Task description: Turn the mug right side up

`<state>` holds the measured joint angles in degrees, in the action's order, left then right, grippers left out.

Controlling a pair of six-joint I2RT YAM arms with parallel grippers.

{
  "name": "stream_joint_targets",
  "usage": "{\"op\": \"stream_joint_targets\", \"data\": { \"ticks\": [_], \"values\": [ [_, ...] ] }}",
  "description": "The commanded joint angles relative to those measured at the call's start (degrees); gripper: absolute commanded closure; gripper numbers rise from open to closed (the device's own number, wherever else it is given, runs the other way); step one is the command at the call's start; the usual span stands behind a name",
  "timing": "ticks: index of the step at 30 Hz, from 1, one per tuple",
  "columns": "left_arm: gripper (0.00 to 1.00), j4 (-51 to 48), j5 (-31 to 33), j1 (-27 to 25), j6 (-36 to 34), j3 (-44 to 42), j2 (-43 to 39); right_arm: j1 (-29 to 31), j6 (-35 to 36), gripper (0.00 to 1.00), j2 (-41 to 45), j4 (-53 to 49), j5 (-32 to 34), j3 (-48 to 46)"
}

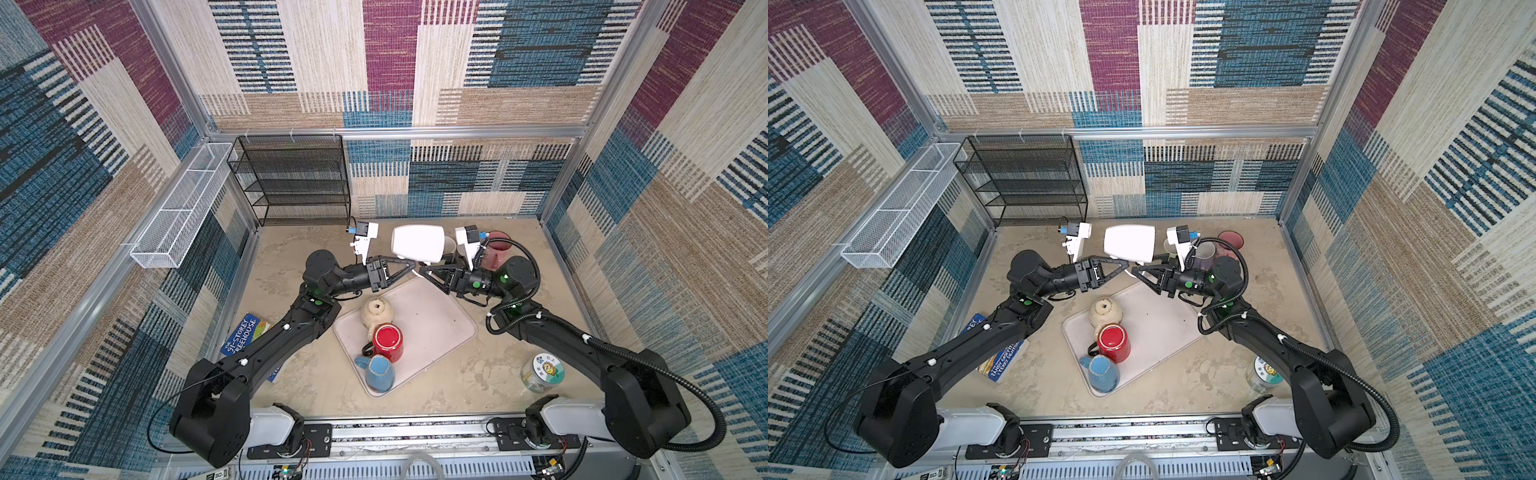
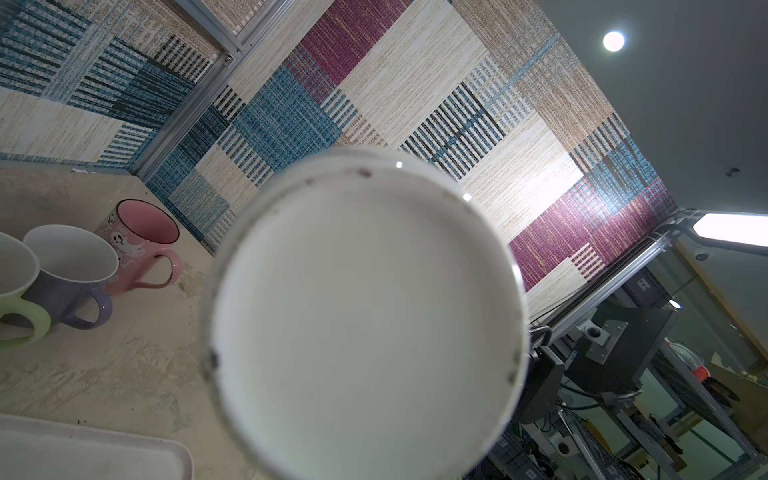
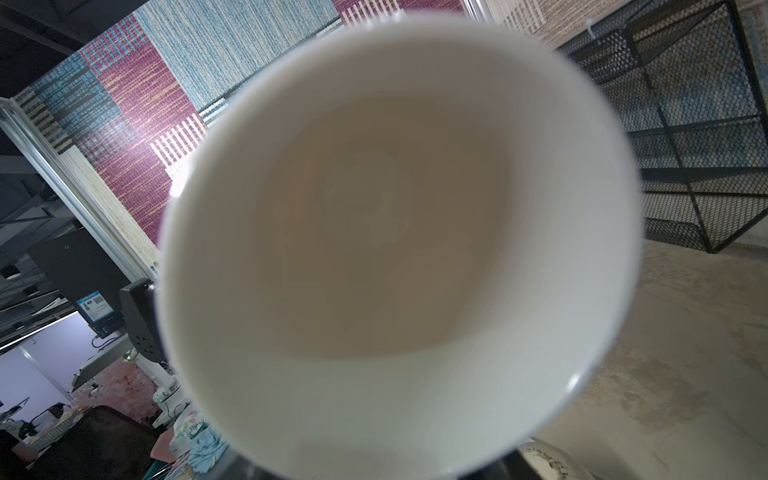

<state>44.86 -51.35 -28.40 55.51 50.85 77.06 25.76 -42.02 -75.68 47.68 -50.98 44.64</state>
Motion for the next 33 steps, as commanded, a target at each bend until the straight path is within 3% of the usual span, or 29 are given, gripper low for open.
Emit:
{"op": "stream_joint_targets", "data": {
  "ticks": [1,5,12,17,25,28,31,33],
  "values": [
    [1.0,2.9,-1.4,-0.1,0.2,-0.5,0.6,0.1,-2.1,0.51,-0.5,5.7,0.4,0.8],
    [1.0,4.4,-1.2,-0.1,0.5,-1.4,1.3,0.1,-2.9,0.61,-0.5,6.8,1.1,0.6],
    [1.0,6.5,-0.9,-0.1,0.8,-2.9,3.2,0.2,-4.1,1.0,0.0,8.9,1.9,-0.3],
    [1.0,8.3,-0.2,-0.1,1.4,-3.9,4.2,0.2,-3.6,1.0,1.3,8.2,2.3,-0.8],
    [0.54,-3.0,3.0,0.0,-6.4,-3.9,-0.6,0.2,0.1,1.0,3.9,3.2,4.2,-1.9],
    [0.39,-14.6,6.5,-0.1,-11.3,-2.7,-4.5,0.2,2.7,1.0,5.3,-1.7,5.7,-1.4],
    [0.18,-23.5,10.0,0.0,-15.8,-1.8,-8.8,0.2,6.6,1.0,6.2,-12.2,9.5,0.8],
    [0.14,-29.7,13.3,0.0,-19.0,-1.6,-12.5,0.2,9.1,1.0,6.1,-19.7,11.9,3.1]
  ]
}}
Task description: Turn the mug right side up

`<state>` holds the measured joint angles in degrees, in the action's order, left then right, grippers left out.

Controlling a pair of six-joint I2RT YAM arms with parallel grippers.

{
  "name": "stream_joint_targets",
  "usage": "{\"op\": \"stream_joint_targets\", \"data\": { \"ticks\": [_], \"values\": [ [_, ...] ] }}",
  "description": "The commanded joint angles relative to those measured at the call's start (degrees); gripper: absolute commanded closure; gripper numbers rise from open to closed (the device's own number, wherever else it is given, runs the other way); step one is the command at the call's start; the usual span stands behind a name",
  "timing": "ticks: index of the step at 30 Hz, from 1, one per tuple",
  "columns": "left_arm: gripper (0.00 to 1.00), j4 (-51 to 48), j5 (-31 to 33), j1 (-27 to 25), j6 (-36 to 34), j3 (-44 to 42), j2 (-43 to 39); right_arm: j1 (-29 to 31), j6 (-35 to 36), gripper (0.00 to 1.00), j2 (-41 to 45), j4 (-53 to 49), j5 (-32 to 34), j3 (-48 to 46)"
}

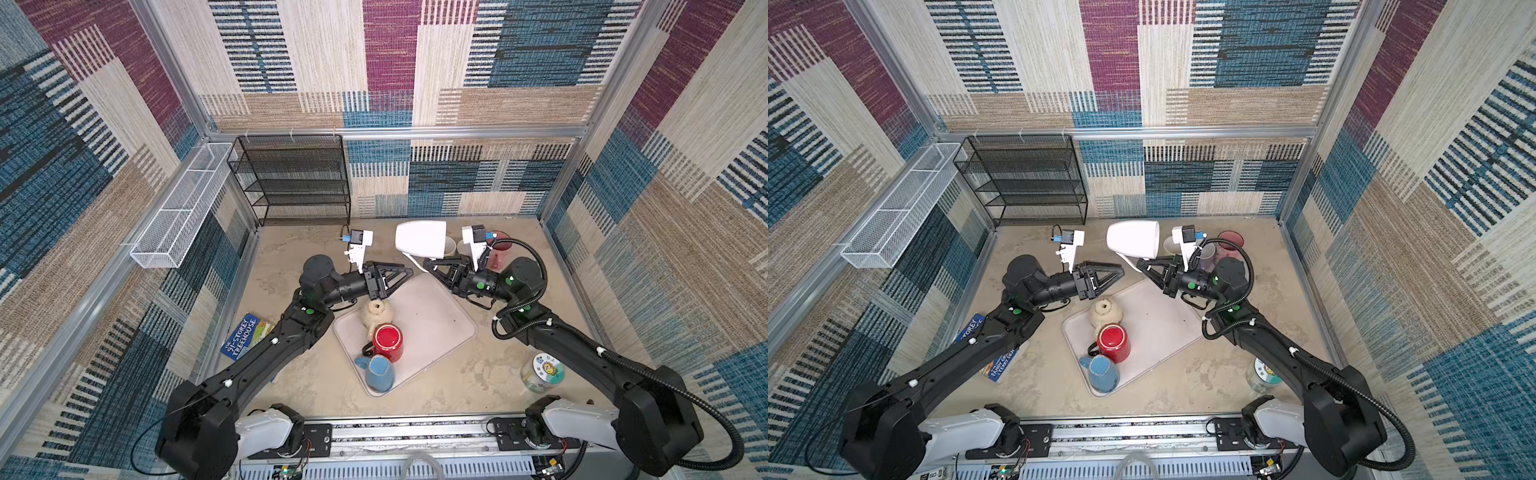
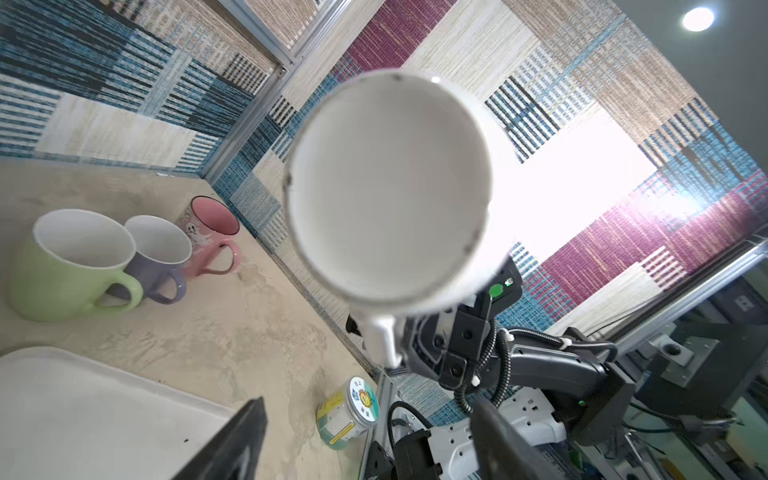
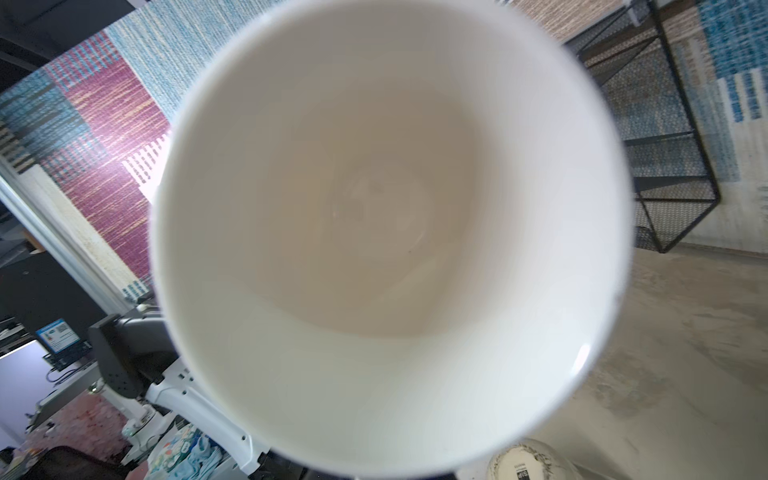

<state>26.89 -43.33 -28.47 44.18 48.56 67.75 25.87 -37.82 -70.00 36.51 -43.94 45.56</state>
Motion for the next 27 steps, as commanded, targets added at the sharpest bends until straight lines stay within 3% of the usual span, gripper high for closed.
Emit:
{"op": "stream_joint_targets", "data": {
  "ticks": [1,7,14,20,27],
  "values": [
    [0.13,-14.9,7.1,0.1,-9.2,0.9,-4.9,0.1,5.9,1.0,0.1,-11.5,5.8,3.1],
    [0.09,-36.9,21.3,0.2,-19.7,4.2,-13.4,0.1,11.3,1.0,-2.1,-27.3,10.8,9.0],
    [0.0,-59.2,36.0,0.2,-26.4,11.6,-13.2,0.4,18.2,1.0,-8.6,-42.9,18.1,18.2],
    [0.0,-65.9,39.1,0.3,-28.0,13.2,-11.6,1.2,21.3,1.0,-15.1,-51.3,24.1,25.9],
    [0.0,-66.5,40.5,1.4,-27.2,11.9,-12.0,2.3,23.8,1.0,-22.4,-57.9,30.5,33.7]
  ]
}}
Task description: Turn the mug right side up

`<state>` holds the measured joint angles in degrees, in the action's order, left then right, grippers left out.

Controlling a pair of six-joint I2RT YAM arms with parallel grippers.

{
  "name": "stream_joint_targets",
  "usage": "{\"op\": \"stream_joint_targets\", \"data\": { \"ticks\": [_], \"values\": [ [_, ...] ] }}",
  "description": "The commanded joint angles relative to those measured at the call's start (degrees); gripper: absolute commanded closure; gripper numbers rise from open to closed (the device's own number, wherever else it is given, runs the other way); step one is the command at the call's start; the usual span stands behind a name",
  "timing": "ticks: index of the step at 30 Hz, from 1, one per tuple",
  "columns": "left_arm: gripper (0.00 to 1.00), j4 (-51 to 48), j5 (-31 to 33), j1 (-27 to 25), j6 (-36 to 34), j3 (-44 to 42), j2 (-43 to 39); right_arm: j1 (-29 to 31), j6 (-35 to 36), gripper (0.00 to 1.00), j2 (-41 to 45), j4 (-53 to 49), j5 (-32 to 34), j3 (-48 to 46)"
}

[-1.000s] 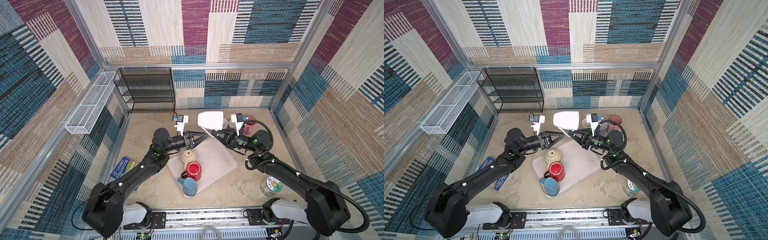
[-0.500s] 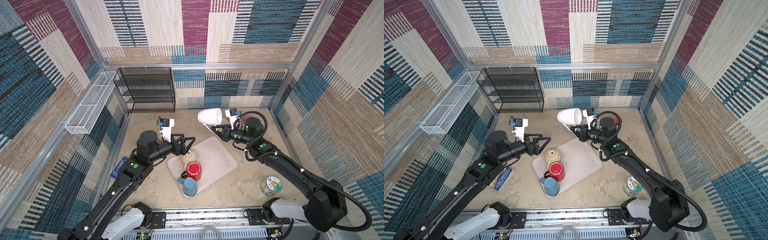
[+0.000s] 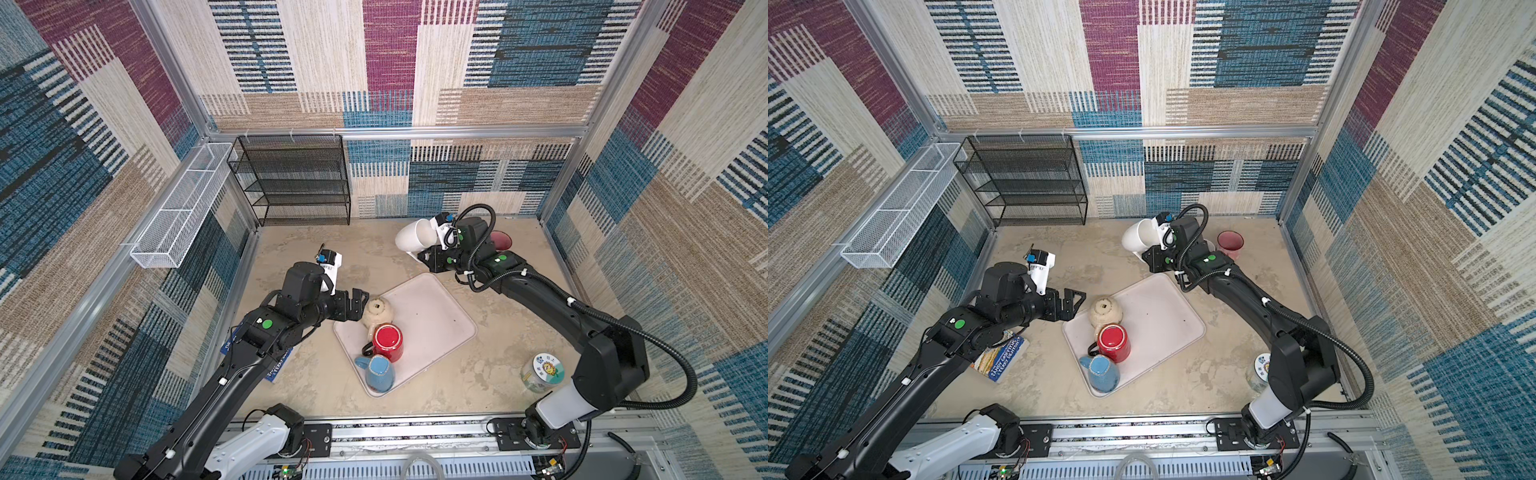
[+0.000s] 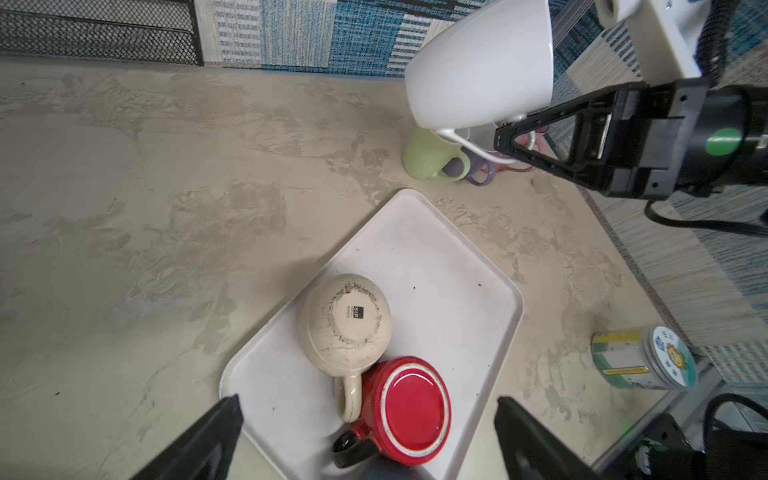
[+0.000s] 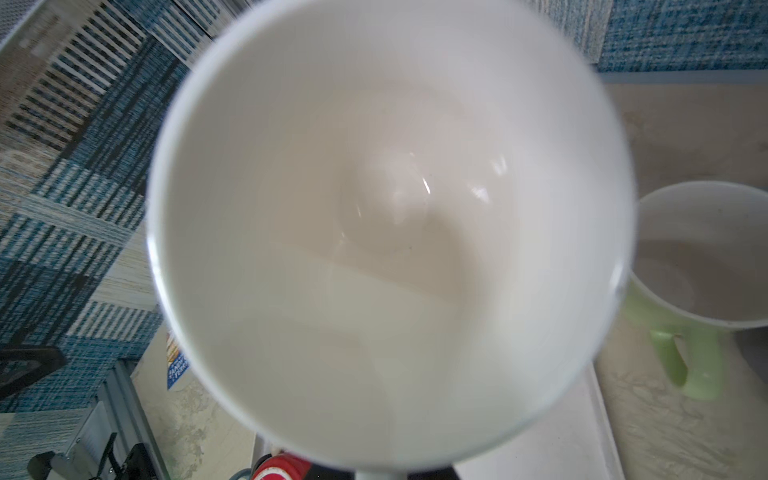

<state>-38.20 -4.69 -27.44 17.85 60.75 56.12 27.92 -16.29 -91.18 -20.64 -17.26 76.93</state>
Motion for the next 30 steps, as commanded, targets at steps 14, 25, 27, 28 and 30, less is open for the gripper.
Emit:
{"op": "stream_joint_targets", "data": {
  "ticks": [14,25,27,28,30],
  "values": [
    [0.0,-5.8,8.6,4.7,8.9,0.7,2.9,1.1,5.3,1.0,-13.5,-10.3,11.8,16.5],
    [0.0,-14.3,6.1,8.2,6.8,7.2,9.1,1.1,7.1,1.0,-21.7,-16.3,17.1,23.6],
    [0.01,-12.7,4.1,8.4,6.0,6.0,8.5,1.1,7.4,1.0,-23.4,-17.7,18.3,25.3],
    [0.0,-12.1,3.7,8.5,5.8,5.5,8.2,1.1,7.7,1.0,-24.2,-18.5,18.8,26.3],
    [0.0,-11.3,3.7,8.7,5.4,4.7,7.6,1.1,8.0,1.0,-25.8,-19.7,19.9,27.6]
  ]
}}
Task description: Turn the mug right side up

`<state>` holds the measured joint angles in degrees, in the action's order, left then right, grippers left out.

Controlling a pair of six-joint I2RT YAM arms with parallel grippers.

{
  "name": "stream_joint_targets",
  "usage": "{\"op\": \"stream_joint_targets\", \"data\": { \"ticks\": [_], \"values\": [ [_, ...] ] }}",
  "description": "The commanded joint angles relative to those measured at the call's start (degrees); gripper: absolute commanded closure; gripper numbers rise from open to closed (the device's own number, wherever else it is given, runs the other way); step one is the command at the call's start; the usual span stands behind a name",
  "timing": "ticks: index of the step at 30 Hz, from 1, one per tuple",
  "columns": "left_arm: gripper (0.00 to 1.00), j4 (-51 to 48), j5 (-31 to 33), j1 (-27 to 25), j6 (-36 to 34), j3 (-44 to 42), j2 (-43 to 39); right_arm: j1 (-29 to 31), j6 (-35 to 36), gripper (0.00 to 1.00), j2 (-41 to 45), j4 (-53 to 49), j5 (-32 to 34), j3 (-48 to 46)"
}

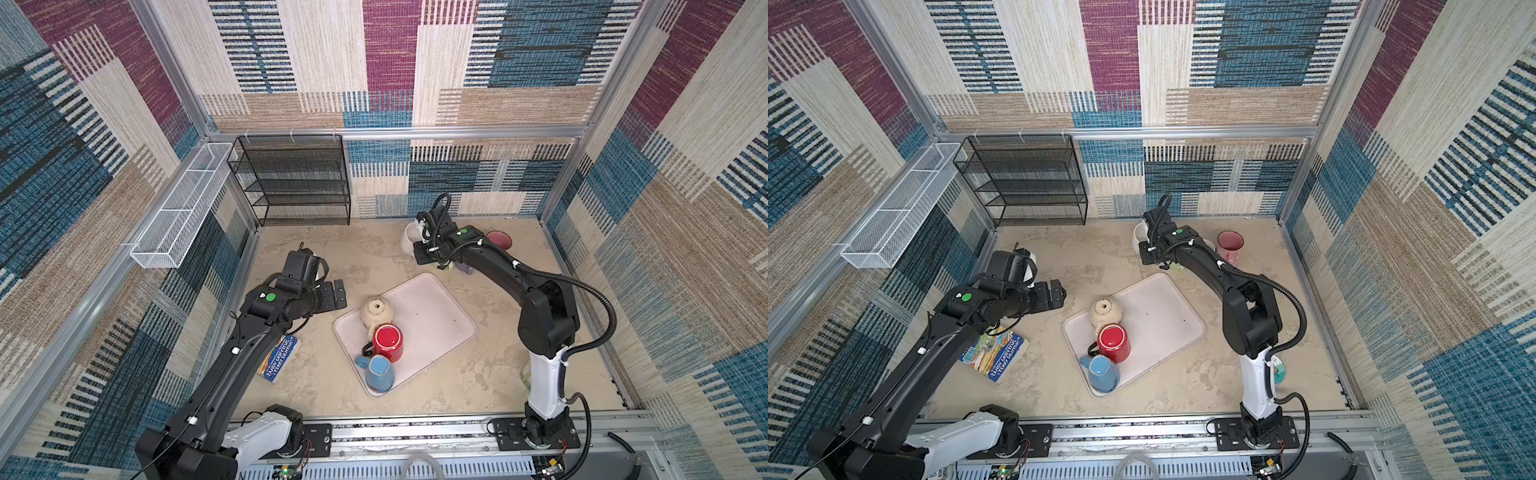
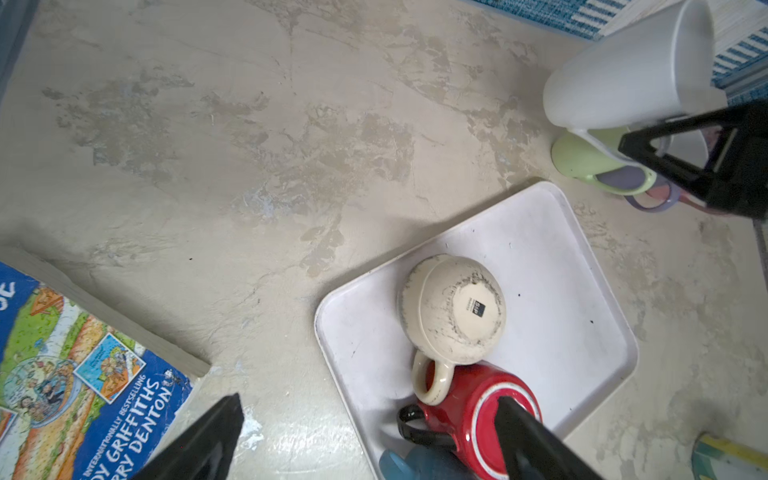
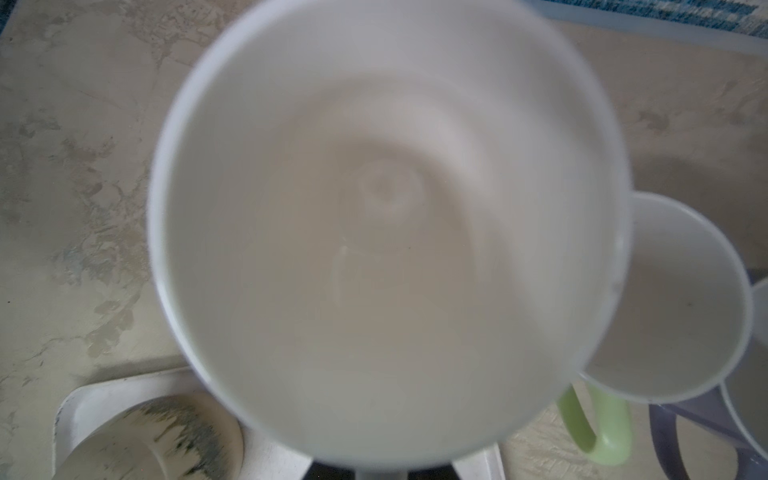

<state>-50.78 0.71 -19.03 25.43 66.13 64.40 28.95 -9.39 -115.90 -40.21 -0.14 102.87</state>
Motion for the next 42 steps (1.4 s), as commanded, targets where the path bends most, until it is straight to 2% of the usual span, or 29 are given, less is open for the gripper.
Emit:
{"op": "stream_joint_targets", "data": {
  "ticks": [1,7,16,24,35,39,42],
  "values": [
    [0.01,1.6,-1.4,0.5,-2.1,-1.0,-0.9,0.1,1.1,1.0,-1.5,-0.3,2.9,2.0],
    [0.0,0.2,-1.3,1.1,-5.9,-0.1,-0.1,0.1,1.8,1.0,-5.2,-2.9,3.5,5.1],
    [0.01,1.6,-6.2,1.5,-7.2,-1.8,-0.7,0.1,3.6,1.0,-9.5,-7.6,6.0,10.0],
    [0.01,1.5,-8.2,2.1,-7.3,-2.0,0.6,0.1,5.0,1.0,-10.2,-8.7,7.3,9.7],
    [0.0,1.6,-10.2,3.1,-7.5,-2.1,1.5,0.1,5.8,1.0,-11.2,-9.0,5.8,8.6],
    [0.03,1.8,-10.4,3.1,-7.6,-2.3,1.6,0.1,5.8,1.0,-11.2,-8.9,6.3,7.8],
    [0.04,2.0,-10.7,3.1,-7.6,-2.3,1.6,0.1,5.9,0.93,-11.1,-9.0,6.5,7.8]
  ]
}}
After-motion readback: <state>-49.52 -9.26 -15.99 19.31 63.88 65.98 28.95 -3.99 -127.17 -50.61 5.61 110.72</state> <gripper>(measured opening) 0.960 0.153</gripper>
